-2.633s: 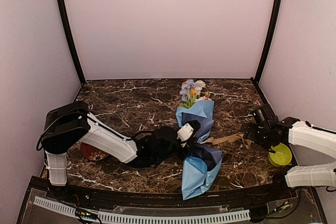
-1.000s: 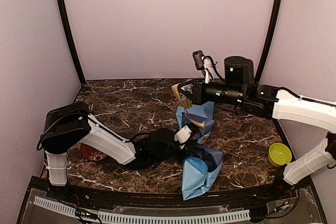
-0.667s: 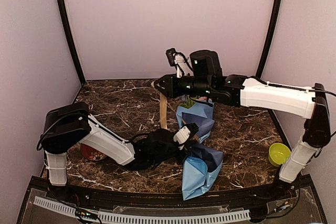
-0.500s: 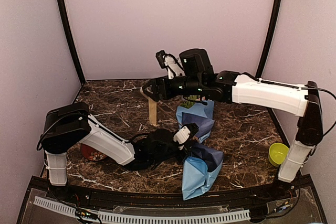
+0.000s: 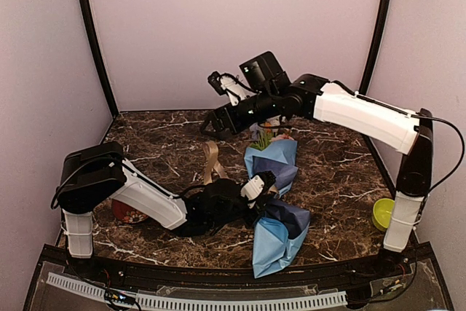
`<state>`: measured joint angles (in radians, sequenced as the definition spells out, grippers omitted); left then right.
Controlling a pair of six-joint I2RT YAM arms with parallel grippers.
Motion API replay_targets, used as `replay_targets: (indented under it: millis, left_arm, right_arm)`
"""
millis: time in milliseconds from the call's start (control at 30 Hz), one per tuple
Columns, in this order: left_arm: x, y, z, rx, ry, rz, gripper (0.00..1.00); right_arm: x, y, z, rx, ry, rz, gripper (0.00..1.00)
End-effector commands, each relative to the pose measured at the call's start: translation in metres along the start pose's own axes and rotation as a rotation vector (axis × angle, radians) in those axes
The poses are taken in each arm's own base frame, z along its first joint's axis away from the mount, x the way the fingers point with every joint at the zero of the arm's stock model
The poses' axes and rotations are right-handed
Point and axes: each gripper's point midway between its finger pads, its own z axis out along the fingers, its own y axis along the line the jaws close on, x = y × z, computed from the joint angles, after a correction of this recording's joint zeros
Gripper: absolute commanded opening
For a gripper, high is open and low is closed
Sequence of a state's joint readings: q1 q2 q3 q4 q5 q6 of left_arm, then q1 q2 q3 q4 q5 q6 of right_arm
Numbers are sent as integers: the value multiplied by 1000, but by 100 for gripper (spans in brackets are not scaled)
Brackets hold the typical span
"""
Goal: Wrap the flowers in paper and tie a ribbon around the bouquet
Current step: Place the right side of the half-tied ribbon at the center of the board.
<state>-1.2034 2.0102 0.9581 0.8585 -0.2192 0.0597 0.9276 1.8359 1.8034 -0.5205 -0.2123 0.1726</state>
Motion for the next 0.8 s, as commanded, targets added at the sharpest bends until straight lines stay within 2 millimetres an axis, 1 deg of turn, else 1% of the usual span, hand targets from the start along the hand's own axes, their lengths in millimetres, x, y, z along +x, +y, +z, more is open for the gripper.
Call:
replay_targets:
  millis: [0, 33, 100, 167, 233, 300, 367, 433, 467, 500, 533, 600, 633, 667, 733, 767]
  left_arm:
    - [-22, 2, -9, 8, -51, -3, 0]
    - [-22, 2, -9, 8, -51, -4, 0]
    - [-21, 2, -9, 8, -51, -3, 0]
    - [-21, 2, -9, 7, -50, -1, 0]
    - [-22, 2, -9, 5, -52, -1, 0]
    - [-21, 3, -9, 4, -50, -3, 0]
    - [-21, 2, -10, 7, -51, -5, 0]
    - [-21, 1, -11, 12, -56, -9, 0]
    - [-21, 1, -11, 15, -59, -13, 0]
    - [-22, 0, -11, 23, -64, -16, 0]
    - [-23, 1, -11, 25, -68, -20, 0]
    - [-23, -1, -11, 36, -70, -27, 0]
    - [-23, -1, -11, 38, -70, -30, 0]
    - [-22, -1, -12, 40, -70, -33, 0]
    - [-23, -2, -12, 47, -72, -35, 0]
    - [-23, -2, -12, 50, -74, -34, 0]
  right_arm:
    - [48, -33, 16, 218, 221, -28, 94]
    - [53, -38, 16, 255, 249, -40, 93]
    - [60, -42, 16, 293, 288, -69, 92]
    - [63, -37, 15, 268, 312, -89, 93]
    - [57, -28, 11, 223, 277, -100, 94]
    - [45, -15, 1, 137, 196, -105, 95]
    - [26, -6, -18, 35, 90, -97, 96]
    - [9, -5, -45, -81, -31, -79, 92]
    - [8, -7, -58, -124, -70, -72, 90]
    - [17, -12, -70, -148, -86, -56, 87]
    - [18, -16, -79, -178, -106, -47, 84]
    - [35, -27, -94, -235, -106, -2, 78]
    - [55, -32, -94, -267, -79, 35, 74]
    - [68, -34, -94, -297, -61, 56, 71]
    - [93, -32, -92, -343, -20, 70, 66]
    - [113, -31, -87, -368, 16, 85, 65]
